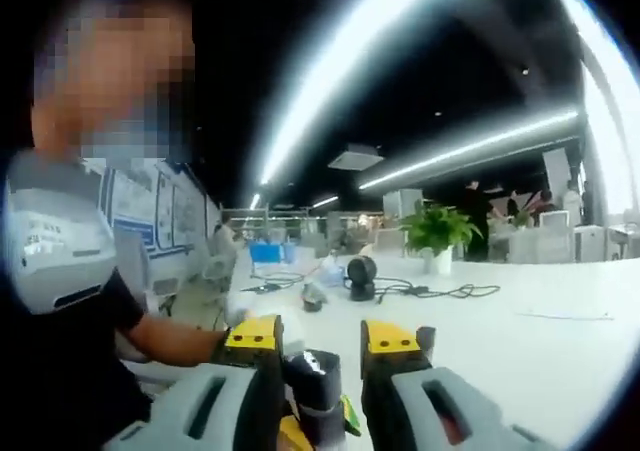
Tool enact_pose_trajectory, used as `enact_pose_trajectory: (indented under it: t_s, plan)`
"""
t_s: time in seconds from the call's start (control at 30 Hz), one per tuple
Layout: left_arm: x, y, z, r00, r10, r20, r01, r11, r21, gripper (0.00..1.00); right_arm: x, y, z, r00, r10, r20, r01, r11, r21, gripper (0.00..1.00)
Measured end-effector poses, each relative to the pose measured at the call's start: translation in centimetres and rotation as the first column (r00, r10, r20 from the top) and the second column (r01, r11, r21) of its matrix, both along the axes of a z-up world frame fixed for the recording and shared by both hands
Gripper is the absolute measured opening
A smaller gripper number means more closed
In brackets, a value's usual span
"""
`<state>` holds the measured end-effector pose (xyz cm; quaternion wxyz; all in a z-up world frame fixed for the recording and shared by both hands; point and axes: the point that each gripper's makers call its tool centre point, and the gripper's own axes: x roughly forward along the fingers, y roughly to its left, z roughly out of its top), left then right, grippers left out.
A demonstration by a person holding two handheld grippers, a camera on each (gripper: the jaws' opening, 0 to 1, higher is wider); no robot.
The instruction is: Pick up cosmetic bottle twist off cap place on table pick up cap screw tight cap place on table
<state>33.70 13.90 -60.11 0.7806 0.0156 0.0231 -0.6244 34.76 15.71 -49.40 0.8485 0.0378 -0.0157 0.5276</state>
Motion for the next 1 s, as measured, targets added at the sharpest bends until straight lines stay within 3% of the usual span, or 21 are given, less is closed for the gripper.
enact_pose_trajectory:
  t_s: [0.2, 0.37, 0.57, 1.0]
  plan:
    - [-0.1, 0.0, 0.0, 1.000, 0.000, 0.000, 0.000, 1.000, 0.000, 0.14, -0.5, 1.0, -1.6, 0.986, 0.167, 0.002, -0.167, 0.984, -0.064, 0.31]
    - [-0.2, -0.1, 0.0, 1.000, -0.001, 0.000, 0.001, 1.000, -0.001, 0.14, -0.7, 2.0, -2.4, 0.968, 0.249, 0.015, -0.246, 0.963, -0.114, 0.33]
    - [-0.3, -0.1, 0.0, 1.000, -0.003, -0.001, 0.003, 1.000, -0.001, 0.14, -0.9, 2.6, -3.1, 0.947, 0.320, 0.019, -0.314, 0.937, -0.152, 0.32]
    - [-0.4, -0.1, 0.1, 1.000, -0.004, -0.001, 0.004, 1.000, -0.001, 0.14, -1.0, 3.1, -3.6, 0.926, 0.377, 0.025, -0.367, 0.914, -0.172, 0.28]
